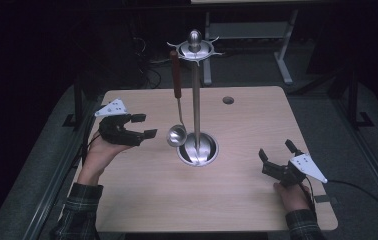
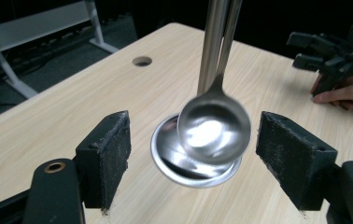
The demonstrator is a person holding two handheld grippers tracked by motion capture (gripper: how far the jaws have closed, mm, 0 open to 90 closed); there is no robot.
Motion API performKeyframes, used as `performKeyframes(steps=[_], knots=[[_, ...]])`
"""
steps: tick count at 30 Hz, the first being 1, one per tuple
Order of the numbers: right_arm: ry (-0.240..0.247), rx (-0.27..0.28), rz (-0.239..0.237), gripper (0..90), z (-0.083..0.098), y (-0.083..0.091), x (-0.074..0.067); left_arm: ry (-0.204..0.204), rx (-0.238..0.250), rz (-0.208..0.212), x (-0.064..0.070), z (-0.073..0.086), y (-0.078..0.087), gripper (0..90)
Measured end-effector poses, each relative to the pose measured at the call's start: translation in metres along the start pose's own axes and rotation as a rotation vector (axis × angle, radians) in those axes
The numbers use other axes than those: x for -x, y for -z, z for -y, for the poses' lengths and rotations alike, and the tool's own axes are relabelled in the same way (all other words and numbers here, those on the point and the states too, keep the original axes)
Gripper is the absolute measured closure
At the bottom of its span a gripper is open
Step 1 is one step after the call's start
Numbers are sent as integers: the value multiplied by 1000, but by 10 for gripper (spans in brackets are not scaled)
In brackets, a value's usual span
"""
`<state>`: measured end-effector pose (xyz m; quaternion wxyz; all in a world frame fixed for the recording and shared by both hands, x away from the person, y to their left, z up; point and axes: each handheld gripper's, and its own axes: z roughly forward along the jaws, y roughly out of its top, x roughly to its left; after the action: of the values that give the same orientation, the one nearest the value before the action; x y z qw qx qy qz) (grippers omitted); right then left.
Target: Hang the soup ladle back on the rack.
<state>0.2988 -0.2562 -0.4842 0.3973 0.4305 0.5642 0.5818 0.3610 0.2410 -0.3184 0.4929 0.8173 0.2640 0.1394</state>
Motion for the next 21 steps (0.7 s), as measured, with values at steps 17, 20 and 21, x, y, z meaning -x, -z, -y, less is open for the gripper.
performKeyframes(steps=[17,20,21], knots=[[3,1,-3,2,0,0,0,39,-79,-94,6,58,9,257],[2,-1,-3,2,0,0,0,57,-97,-117,8,71,10,247],[1,0,-3,2,0,0,0,65,-102,-120,8,75,11,246]])
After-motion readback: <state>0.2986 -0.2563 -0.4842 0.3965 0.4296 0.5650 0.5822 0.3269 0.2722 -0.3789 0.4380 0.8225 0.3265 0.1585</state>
